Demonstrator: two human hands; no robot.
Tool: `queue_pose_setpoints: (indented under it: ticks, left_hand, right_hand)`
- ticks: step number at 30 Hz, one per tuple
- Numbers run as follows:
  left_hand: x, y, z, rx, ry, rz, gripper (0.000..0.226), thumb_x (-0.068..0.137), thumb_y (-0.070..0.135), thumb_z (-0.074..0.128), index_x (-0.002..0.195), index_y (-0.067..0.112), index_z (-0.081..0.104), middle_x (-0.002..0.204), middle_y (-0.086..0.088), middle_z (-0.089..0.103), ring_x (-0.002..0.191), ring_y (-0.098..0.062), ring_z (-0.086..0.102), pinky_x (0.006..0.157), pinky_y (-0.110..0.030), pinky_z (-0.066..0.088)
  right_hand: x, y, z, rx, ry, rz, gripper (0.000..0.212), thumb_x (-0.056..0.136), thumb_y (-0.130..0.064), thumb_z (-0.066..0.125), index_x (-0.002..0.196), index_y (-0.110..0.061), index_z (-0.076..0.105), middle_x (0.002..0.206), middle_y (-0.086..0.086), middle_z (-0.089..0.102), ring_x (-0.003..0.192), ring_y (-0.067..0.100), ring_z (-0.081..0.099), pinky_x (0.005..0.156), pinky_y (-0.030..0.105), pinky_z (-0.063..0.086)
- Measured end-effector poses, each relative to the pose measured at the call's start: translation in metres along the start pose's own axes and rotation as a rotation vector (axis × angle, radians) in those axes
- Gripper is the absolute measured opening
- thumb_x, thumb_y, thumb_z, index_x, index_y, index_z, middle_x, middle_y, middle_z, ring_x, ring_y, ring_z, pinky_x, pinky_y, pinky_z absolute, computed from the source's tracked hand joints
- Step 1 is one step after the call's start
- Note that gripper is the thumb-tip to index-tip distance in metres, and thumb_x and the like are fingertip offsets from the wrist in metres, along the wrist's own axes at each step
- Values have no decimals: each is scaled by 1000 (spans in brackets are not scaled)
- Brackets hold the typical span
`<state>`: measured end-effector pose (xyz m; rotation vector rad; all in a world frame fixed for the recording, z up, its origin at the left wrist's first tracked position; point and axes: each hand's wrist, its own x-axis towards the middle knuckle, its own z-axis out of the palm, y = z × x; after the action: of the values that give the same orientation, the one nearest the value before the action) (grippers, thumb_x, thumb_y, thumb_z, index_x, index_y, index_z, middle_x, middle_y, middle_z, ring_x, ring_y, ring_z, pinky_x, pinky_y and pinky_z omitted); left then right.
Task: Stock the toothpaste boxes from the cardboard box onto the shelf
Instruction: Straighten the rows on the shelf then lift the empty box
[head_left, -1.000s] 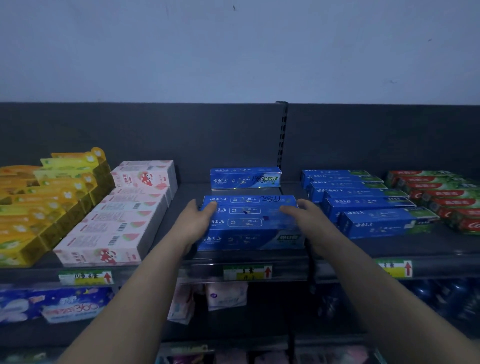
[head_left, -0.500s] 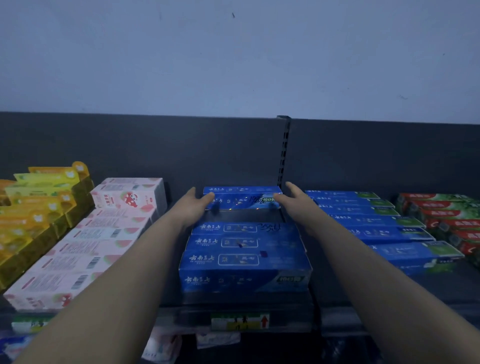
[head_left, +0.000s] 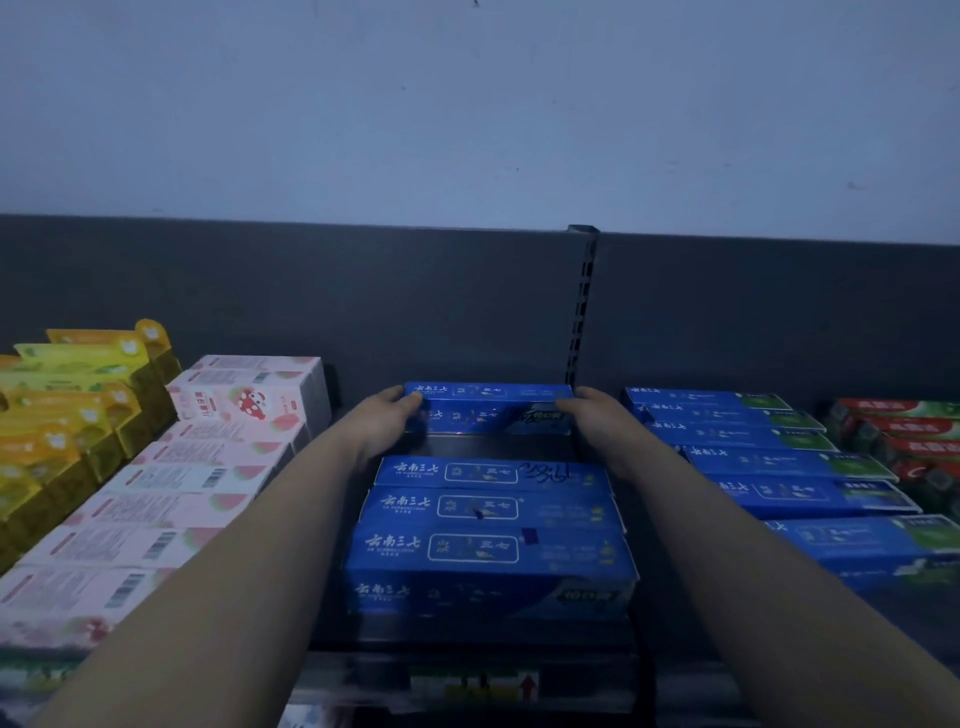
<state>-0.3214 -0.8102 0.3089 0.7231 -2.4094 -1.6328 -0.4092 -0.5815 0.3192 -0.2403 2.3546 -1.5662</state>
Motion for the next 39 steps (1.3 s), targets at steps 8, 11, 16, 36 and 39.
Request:
queue_pose_setpoints:
  ticks: [8, 11, 16, 36, 39]
  left_hand:
    - [-49, -17, -9, -98, -80, 1, 37, 100, 38, 43, 131, 20, 52, 122, -3, 62, 103, -20, 63, 96, -34, 48]
    - [-65, -26, -13, -100, -74, 2, 61, 90, 52, 50, 143, 22, 41, 136, 1, 54, 115, -21, 59, 106, -41, 41]
    - [-89, -41, -8, -216, -71, -34, 91, 77, 62, 56, 152, 27, 16, 153, 1, 34, 126, -24, 51, 108, -45, 39]
    - [-134, -42, -1, -382, -73, -51, 65, 98, 42, 45, 153, 21, 15, 137, -6, 47, 87, -20, 64, 78, -37, 53]
    - [-133, -35, -6, -220, -36, 24, 64, 98, 47, 41, 151, 16, 23, 140, -3, 45, 103, -21, 60, 93, -35, 45]
  right_hand:
    - [-47, 22, -11, 80, -45, 23, 17, 93, -32, 51, 102, -18, 51, 124, 6, 56, 114, 25, 54, 96, 47, 42]
    - [-68, 29, -11, 86, -51, -2, 56, 87, -43, 55, 136, -17, 47, 149, 0, 40, 133, 27, 41, 108, 52, 34]
    - [-95, 36, -2, 86, -15, 15, 53, 100, -24, 46, 150, -17, 29, 156, -1, 25, 142, 24, 26, 109, 41, 26]
    - [-137, 44, 14, 153, 41, 17, 65, 97, -37, 51, 152, -25, 20, 155, -1, 27, 136, 26, 35, 108, 40, 32]
    - [-141, 44, 11, 134, 81, -20, 65, 97, -37, 51, 152, -24, 20, 157, -4, 25, 140, 23, 31, 107, 39, 30]
